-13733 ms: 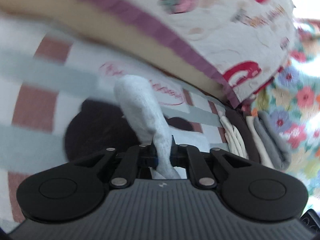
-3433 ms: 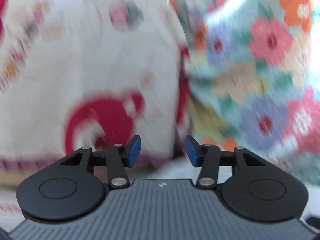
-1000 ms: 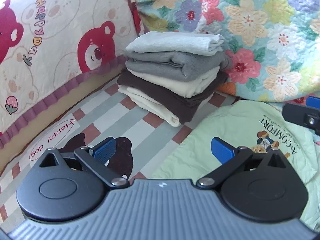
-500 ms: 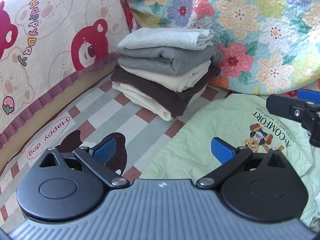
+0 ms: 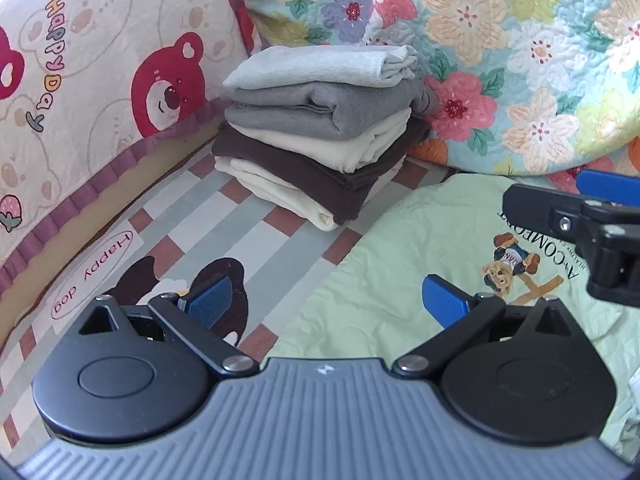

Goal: Fold clothes

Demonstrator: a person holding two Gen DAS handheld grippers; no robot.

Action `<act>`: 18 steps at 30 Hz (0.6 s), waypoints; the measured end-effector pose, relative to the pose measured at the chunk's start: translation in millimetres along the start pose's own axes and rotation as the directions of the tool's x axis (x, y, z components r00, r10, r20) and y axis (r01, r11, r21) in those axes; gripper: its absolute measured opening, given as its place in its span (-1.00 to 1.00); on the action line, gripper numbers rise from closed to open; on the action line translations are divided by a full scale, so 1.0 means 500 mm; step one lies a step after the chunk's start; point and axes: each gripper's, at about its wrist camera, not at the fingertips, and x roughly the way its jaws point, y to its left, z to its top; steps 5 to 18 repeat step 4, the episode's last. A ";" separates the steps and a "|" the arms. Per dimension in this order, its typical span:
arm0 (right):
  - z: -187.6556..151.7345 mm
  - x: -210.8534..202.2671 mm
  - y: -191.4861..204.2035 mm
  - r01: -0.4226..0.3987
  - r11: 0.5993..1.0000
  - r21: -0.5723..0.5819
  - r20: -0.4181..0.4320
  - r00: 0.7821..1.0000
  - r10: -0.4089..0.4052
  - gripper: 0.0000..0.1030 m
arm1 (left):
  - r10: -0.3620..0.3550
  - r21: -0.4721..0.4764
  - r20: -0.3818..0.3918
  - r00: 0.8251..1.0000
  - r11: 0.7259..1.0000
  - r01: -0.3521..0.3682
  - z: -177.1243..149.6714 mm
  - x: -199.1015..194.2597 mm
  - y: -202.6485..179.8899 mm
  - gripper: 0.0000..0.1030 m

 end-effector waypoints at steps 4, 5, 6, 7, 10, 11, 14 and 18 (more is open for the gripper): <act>-0.003 0.004 0.005 -0.010 1.000 0.001 -0.011 1.000 0.010 0.75 | 0.002 -0.006 -0.003 1.000 1.000 -0.002 -0.002 -0.003 0.007 1.00; -0.003 0.004 0.005 -0.010 1.000 0.001 -0.011 1.000 0.010 0.75 | 0.002 -0.006 -0.003 1.000 1.000 -0.002 -0.002 -0.003 0.007 1.00; -0.003 0.004 0.005 -0.010 1.000 0.001 -0.011 1.000 0.010 0.75 | 0.002 -0.006 -0.003 1.000 1.000 -0.002 -0.002 -0.003 0.007 1.00; -0.003 0.004 0.005 -0.010 1.000 0.001 -0.011 1.000 0.010 0.75 | 0.002 -0.006 -0.003 1.000 1.000 -0.002 -0.002 -0.003 0.007 1.00; -0.003 0.004 0.005 -0.010 1.000 0.001 -0.011 1.000 0.010 0.75 | 0.002 -0.006 -0.003 1.000 1.000 -0.002 -0.002 -0.003 0.007 1.00; -0.003 0.004 0.005 -0.010 1.000 0.001 -0.011 1.000 0.010 0.75 | 0.002 -0.006 -0.003 1.000 1.000 -0.002 -0.002 -0.003 0.007 1.00; -0.003 0.004 0.005 -0.010 1.000 0.001 -0.011 1.000 0.010 0.75 | 0.002 -0.006 -0.003 1.000 1.000 -0.002 -0.002 -0.003 0.007 1.00; -0.003 0.004 0.005 -0.010 1.000 0.001 -0.011 1.000 0.010 0.75 | 0.002 -0.006 -0.003 1.000 1.000 -0.002 -0.002 -0.003 0.007 1.00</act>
